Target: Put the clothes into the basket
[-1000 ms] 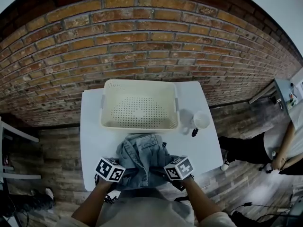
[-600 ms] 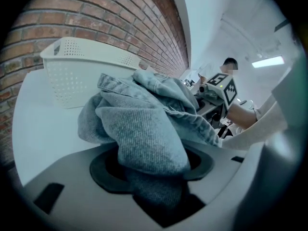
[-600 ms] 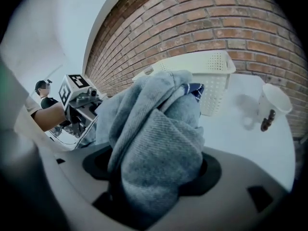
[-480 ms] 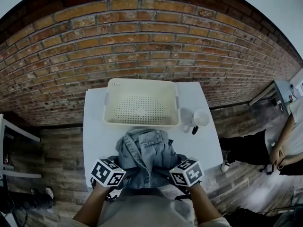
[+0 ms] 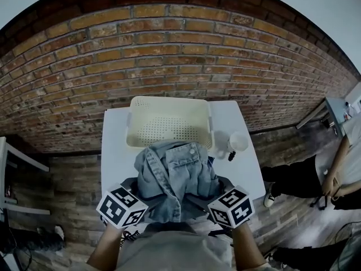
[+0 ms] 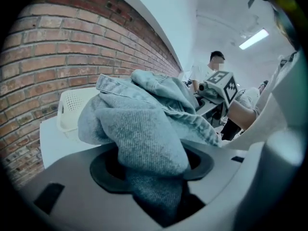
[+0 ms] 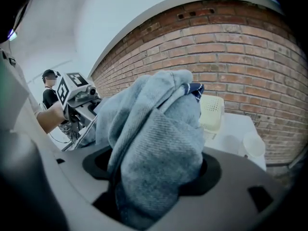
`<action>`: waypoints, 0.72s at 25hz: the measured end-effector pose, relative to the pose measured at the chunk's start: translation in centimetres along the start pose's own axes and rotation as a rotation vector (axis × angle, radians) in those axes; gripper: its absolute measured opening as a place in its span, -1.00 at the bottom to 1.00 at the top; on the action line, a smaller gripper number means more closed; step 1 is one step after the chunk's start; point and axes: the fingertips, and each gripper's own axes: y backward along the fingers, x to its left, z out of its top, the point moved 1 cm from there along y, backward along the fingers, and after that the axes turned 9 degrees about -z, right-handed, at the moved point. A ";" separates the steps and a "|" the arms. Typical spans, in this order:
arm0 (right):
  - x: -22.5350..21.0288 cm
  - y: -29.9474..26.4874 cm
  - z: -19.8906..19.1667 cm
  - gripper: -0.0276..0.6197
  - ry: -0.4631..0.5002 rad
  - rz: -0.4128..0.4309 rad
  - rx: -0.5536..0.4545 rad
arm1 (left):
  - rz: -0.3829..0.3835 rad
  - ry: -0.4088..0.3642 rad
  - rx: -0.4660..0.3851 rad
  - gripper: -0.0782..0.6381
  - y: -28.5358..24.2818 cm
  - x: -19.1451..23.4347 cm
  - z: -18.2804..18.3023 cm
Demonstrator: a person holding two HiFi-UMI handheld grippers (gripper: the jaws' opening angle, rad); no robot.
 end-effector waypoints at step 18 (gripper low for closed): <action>-3.0 2.4 8.3 0.19 0.082 -0.086 -0.145 | 0.073 -0.176 -0.055 -0.07 2.8 1.3 8.8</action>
